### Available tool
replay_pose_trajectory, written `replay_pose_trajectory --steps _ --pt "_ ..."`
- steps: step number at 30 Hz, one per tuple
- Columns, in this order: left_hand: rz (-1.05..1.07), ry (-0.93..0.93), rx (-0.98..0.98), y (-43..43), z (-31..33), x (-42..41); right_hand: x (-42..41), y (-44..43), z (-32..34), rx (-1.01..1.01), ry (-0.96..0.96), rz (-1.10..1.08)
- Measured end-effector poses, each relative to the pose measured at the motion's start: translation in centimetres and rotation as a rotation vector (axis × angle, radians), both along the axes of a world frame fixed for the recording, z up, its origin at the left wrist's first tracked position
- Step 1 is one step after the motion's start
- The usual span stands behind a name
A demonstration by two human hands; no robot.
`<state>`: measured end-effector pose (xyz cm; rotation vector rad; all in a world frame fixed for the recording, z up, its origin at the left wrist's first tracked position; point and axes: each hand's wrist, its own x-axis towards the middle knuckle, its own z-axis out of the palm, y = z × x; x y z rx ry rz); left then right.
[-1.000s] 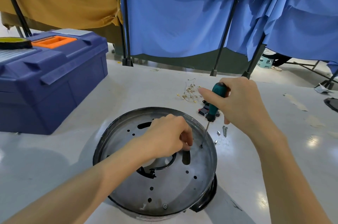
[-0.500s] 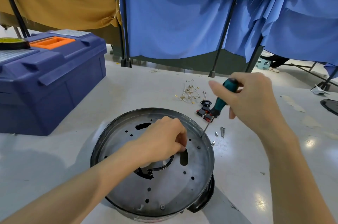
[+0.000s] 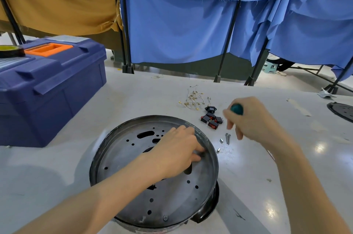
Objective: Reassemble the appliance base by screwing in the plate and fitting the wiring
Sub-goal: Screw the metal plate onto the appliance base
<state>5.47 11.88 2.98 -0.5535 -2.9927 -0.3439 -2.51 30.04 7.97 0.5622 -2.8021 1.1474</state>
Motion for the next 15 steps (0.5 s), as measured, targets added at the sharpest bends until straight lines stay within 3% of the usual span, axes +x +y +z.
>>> replay_pose_trajectory --steps 5,15 --pt "-0.047 0.043 -0.102 0.7 0.2 -0.7 -0.1 -1.2 -2.2 0.156 -0.216 0.184" --pt "-0.188 0.213 -0.416 1.3 -0.4 -1.0 0.1 -1.8 -2.5 0.148 -0.283 0.272"
